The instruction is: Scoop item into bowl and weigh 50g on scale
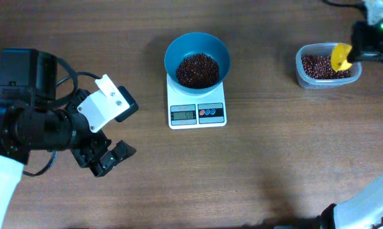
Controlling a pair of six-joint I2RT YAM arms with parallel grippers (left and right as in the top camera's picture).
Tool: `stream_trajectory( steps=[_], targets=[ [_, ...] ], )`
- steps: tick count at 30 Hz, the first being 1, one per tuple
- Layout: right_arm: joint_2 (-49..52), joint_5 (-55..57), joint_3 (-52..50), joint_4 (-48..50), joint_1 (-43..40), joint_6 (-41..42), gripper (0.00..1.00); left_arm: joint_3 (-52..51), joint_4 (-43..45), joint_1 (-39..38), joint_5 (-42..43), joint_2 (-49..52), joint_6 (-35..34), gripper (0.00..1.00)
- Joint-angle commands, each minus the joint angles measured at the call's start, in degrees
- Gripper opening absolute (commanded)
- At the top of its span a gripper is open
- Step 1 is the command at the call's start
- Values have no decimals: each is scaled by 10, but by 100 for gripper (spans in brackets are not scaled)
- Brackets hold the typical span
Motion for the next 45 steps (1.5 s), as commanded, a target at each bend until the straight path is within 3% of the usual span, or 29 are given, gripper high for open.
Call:
stream_trajectory(
  steps=[1,5,6,10,12,19,21,24,29,33,37,39,41,42,45],
  targets=[
    [-5,185,3,25,75,1,4,0,-1,0,10,-2,7,99],
    [-5,212,3,26,93,36,4,0,-1,0,10,-2,7,99],
    [-6,198,10,28,93,98,4,0,-1,0,10,-2,7,99],
    [-27,34,133,20,93,177,4,0,-1,0,10,-2,7,99],
    [-78,22,208,-53,93,189,4,0,-1,0,10,-2,7,99],
    [-188,62,202,-214,92,188,4,0,-1,0,10,-2,7,99],
    [-208,79,158,-210,92,172,4,0,-1,0,10,-2,7,99],
    [-271,26,-59,-70,92,173,4,0,-1,0,10,-2,7,99],
    [-303,-292,-397,227,92,177,4,0,-1,0,10,-2,7,99],
    [-303,-321,-489,257,29,176,4,0,-1,0,10,-2,7,99],
    [-303,-430,-605,346,-69,172,4,0,-1,0,10,-2,7,99],
    [-303,-416,-637,354,-85,160,4,0,-1,0,10,-2,7,99],
    [-303,-396,-648,340,-85,162,17,0,-1,0,10,-2,7,99],
    [-303,-385,-648,336,-85,162,33,0,-1,0,10,-2,7,99],
    [-303,-278,-648,327,-85,228,42,0,-1,0,10,-2,7,99]
  ],
)
